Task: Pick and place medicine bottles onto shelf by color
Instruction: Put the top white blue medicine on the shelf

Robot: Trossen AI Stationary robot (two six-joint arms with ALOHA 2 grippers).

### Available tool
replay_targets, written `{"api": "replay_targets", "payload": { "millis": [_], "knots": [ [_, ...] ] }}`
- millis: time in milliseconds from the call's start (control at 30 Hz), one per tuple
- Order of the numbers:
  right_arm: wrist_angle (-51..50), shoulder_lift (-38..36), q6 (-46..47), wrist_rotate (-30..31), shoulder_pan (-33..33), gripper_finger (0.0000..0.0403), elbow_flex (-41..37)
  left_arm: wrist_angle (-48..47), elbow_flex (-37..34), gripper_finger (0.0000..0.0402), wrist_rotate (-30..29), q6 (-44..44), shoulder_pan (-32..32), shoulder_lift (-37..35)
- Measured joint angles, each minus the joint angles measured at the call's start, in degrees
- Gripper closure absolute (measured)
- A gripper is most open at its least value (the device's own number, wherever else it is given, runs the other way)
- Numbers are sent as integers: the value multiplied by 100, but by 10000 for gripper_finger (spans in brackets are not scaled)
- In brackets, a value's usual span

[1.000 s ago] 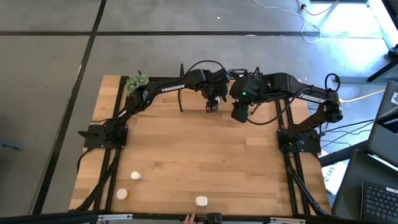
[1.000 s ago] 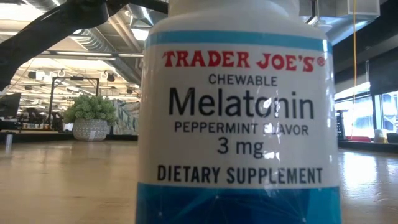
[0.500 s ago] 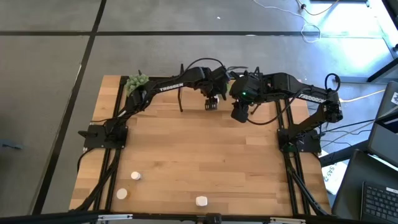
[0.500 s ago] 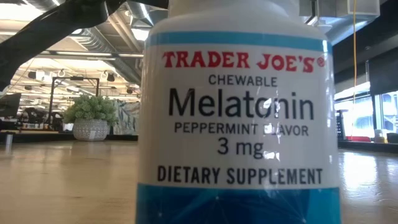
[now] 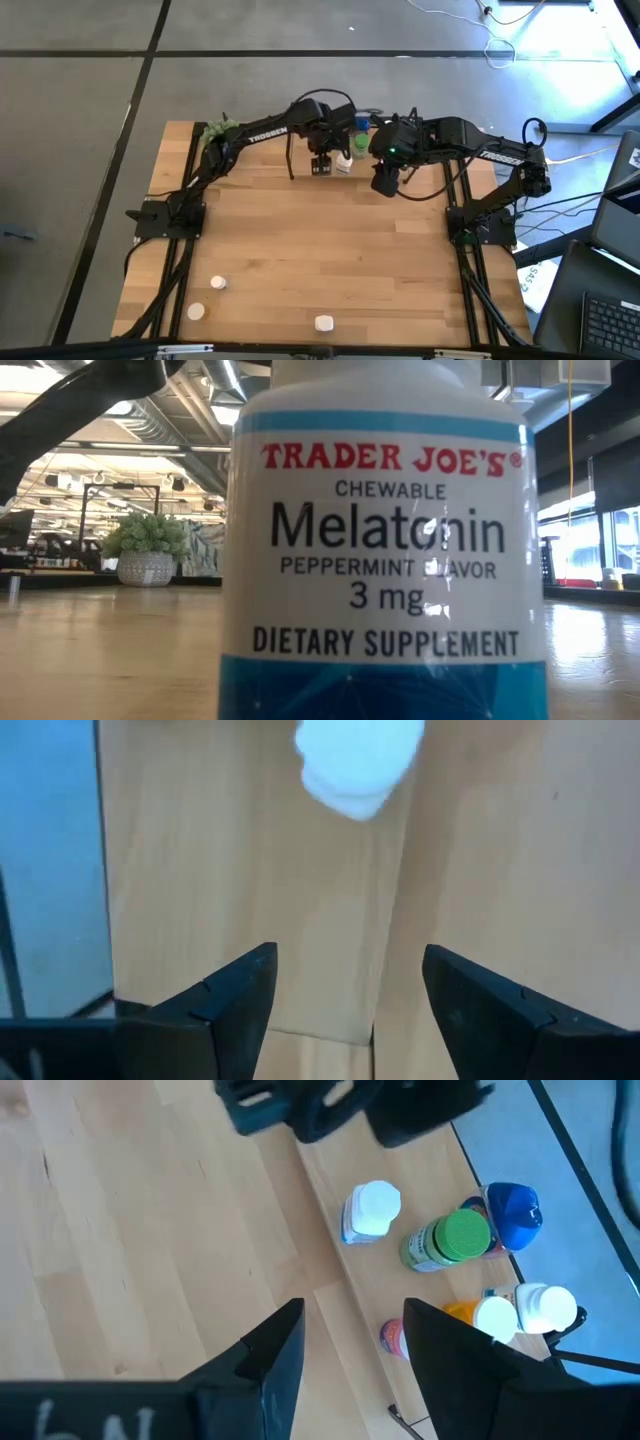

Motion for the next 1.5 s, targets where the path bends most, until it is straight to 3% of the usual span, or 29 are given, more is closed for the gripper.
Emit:
{"api": "replay_targets", "payload": {
  "millis": [267, 400, 567, 833, 1500],
  "knots": [
    [162, 0, -2, 2, 0, 230, 0, 234, -86, 181, 56, 6, 269, 4],
    [200, 0, -6, 2, 1, 230, 0, 468, -85, 225, 180, 72, 404, 2],
    [195, 0, -6, 0, 2, 230, 0, 674, -134, 291, 938, 752, 533, 83],
    [208, 0, -2, 2, 2, 230, 0, 1411, -839, 393, 952, 1241, 637, 71],
    [635, 0, -331, -109, 5, 230, 0, 1757, -968, 401, 1295, 1494, 346, 81]
  ]
}}
